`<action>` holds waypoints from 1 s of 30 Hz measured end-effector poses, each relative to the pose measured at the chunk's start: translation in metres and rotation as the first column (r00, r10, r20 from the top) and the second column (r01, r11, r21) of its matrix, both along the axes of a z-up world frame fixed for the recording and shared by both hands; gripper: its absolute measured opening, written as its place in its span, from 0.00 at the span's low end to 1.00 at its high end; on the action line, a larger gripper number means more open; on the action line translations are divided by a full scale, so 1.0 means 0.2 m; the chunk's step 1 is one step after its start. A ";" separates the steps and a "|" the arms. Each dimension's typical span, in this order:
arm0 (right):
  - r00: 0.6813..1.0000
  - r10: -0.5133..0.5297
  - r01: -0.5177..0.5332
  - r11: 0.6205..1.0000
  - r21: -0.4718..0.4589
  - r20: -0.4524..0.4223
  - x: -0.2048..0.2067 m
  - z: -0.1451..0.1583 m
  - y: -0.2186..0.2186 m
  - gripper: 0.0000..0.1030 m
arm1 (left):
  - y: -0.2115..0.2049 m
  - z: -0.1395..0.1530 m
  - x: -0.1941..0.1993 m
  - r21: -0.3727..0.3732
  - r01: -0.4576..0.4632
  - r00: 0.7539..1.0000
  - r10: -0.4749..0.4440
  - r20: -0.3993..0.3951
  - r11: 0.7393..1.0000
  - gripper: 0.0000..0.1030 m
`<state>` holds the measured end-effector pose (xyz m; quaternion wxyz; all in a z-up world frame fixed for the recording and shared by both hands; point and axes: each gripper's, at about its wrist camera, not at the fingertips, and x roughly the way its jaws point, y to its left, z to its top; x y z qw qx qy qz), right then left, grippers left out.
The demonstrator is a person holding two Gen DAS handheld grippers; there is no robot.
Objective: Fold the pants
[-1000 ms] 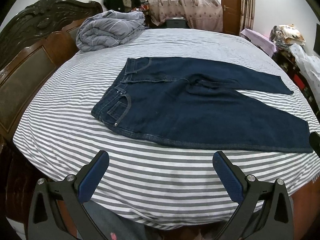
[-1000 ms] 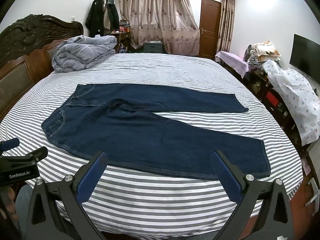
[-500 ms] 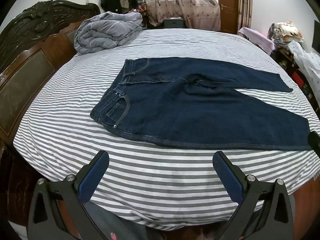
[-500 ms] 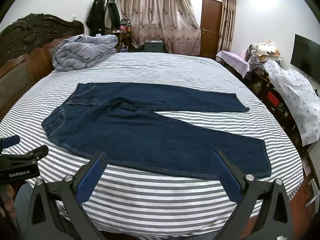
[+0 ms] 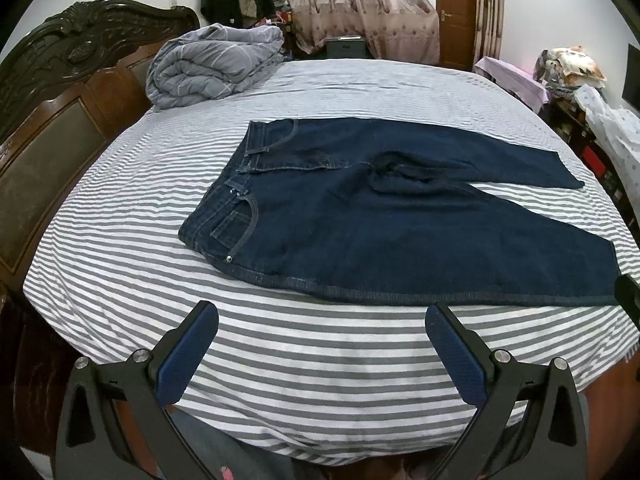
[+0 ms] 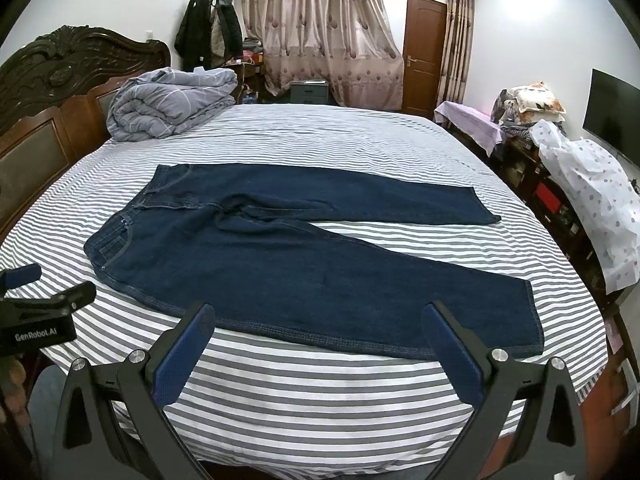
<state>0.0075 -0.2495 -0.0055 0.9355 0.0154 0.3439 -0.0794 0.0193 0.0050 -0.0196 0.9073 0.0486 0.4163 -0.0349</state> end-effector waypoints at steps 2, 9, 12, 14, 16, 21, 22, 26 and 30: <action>1.000 -0.002 0.002 1.000 0.000 0.002 0.00 0.00 0.00 1.00 | 0.00 0.01 0.02 0.000 0.000 1.000 0.000 0.005 1.000 0.99; 1.000 0.024 -0.024 1.000 0.006 -0.004 0.02 -0.01 0.00 1.00 | 0.05 0.02 0.09 -0.006 -0.008 1.000 0.008 0.005 1.000 0.99; 0.999 0.050 -0.050 0.999 0.012 -0.009 0.05 -0.01 0.00 1.00 | 0.08 0.04 0.12 -0.005 -0.017 1.000 0.017 0.011 1.000 0.99; 0.997 0.074 -0.074 0.997 0.015 -0.013 0.06 0.00 -0.02 1.00 | 0.11 0.05 0.16 -0.002 -0.025 1.000 0.025 0.017 1.000 0.99; 0.995 0.095 -0.095 0.995 0.026 -0.016 0.10 0.01 -0.03 1.00 | 0.14 0.07 0.20 0.000 -0.026 0.999 0.026 0.025 1.000 0.99; 0.990 0.137 -0.133 0.985 0.107 -0.033 0.19 0.06 -0.16 1.00 | 0.21 0.13 0.33 0.028 -0.019 0.998 0.017 0.067 0.999 0.99; 0.990 0.140 -0.136 0.986 0.099 -0.035 0.22 0.07 -0.18 1.00 | 0.22 0.14 0.35 0.032 -0.019 0.997 0.016 0.073 0.999 0.99; 0.986 0.162 -0.158 0.984 0.080 -0.049 0.34 0.13 -0.25 1.00 | 0.29 0.16 0.51 0.030 -0.006 0.997 0.004 0.077 1.000 0.99; 0.981 0.181 -0.178 0.983 0.056 -0.067 0.50 0.19 -0.31 1.00 | 0.35 0.16 0.68 0.036 -0.012 0.997 0.009 0.072 0.999 0.99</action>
